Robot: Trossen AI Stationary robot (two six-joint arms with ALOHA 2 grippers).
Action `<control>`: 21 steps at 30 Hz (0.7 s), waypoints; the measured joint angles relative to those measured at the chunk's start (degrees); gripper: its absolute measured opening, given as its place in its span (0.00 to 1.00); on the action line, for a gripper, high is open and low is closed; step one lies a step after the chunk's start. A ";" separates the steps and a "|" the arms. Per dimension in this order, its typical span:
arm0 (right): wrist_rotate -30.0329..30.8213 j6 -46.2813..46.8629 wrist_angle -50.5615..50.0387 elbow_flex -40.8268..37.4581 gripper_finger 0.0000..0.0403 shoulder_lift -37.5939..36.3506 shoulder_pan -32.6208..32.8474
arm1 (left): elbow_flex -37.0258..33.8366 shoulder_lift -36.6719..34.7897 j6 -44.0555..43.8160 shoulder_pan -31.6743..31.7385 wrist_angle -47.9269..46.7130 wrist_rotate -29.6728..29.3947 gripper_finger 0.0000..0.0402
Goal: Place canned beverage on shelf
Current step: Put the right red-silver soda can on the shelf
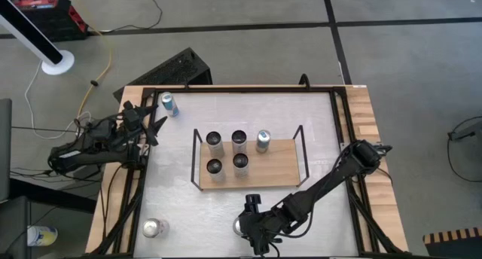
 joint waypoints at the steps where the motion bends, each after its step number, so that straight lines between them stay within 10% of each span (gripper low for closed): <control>1: 0.00 -0.02 0.15 -0.04 0.83 -0.01 -0.02 | 0.00 0.00 0.00 0.02 0.00 0.00 0.66; 21: 0.00 -0.60 0.92 -1.45 0.72 -0.13 -0.39 | 0.00 0.00 0.00 0.02 0.00 0.00 0.66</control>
